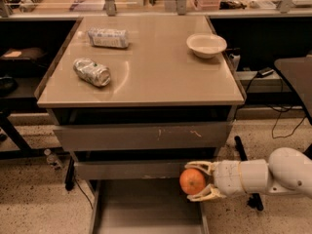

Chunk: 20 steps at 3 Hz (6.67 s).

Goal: Pick orange from bottom drawer and place on counter

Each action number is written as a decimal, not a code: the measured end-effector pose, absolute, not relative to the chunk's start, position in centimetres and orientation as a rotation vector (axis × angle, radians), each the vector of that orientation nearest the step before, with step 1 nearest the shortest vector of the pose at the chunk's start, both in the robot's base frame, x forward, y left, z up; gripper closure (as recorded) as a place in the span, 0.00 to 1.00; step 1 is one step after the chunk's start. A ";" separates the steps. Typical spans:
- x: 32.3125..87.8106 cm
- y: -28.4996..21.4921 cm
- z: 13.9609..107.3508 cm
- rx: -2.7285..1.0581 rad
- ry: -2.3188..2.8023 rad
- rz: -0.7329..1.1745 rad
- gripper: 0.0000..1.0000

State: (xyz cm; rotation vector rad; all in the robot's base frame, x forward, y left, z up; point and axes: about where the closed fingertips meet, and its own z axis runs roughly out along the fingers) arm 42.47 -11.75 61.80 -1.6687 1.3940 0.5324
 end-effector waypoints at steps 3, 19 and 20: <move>46.6 -6.3 82.5 -1.752 1.262 0.439 1.00; 72.5 -2.0 83.9 -1.353 1.692 0.275 0.11; 72.5 -2.0 83.9 -1.353 1.692 0.275 0.00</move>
Offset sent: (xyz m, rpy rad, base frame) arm 0.0300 0.0639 0.2346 -0.0422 -0.1633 0.1023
